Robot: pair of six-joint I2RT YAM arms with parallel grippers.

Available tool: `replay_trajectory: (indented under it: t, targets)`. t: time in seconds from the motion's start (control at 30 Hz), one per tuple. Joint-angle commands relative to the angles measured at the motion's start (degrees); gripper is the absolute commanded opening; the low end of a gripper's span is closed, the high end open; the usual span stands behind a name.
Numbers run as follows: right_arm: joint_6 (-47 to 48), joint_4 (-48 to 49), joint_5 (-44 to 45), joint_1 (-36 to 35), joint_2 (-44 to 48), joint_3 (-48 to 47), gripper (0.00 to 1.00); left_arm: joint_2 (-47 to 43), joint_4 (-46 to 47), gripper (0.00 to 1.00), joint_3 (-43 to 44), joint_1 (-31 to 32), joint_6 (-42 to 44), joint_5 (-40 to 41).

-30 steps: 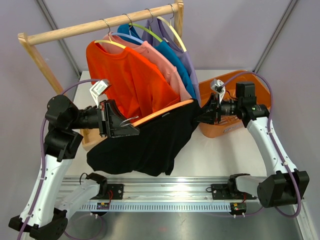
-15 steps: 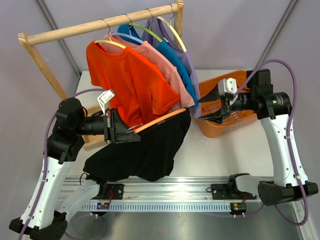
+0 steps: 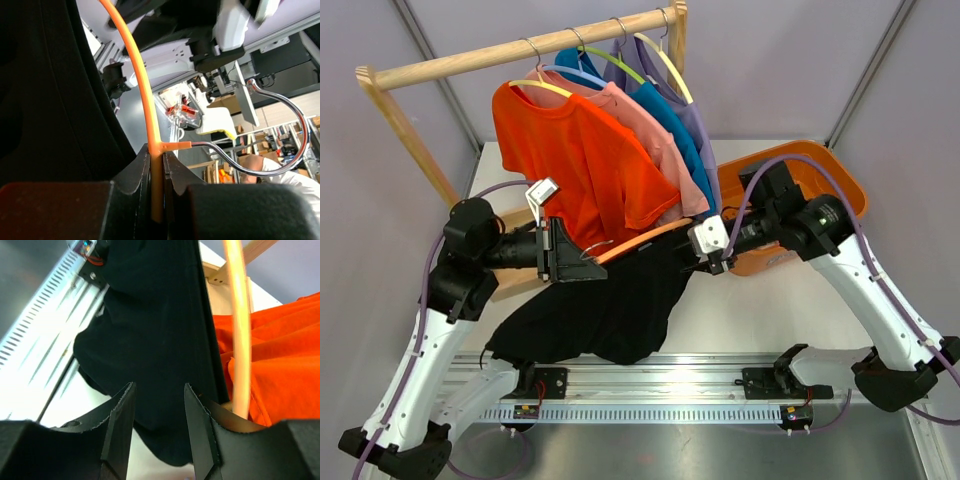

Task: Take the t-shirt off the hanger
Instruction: Remove the tshirt from the hanger

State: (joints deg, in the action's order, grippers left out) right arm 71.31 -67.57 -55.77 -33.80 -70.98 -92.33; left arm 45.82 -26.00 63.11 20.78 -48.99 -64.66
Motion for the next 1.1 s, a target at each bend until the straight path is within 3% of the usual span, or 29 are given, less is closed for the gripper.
replay_trajectory:
  t: [0.0,0.17,0.7,1.07]
  targets:
    - [-1.96,10.08,10.67,-5.29,0.67,1.81,0.5,-0.74,9.29,0.0,0.52,1.02,-6.54,1.03]
    - [-5.04,19.13,16.56,-7.94,0.84,3.04,0.5,-0.3,8.51,0.0,0.96,2.07,-7.34,1.64]
    - [-3.81,21.69,14.72,-9.88,3.57,4.44,0.48,1.46,6.93,0.0,0.87,2.34,-6.03,0.77]
    - [-2.58,24.51,22.28,-10.85,2.16,8.66,0.44,1.2,9.92,0.0,0.96,2.34,-8.75,-0.81]
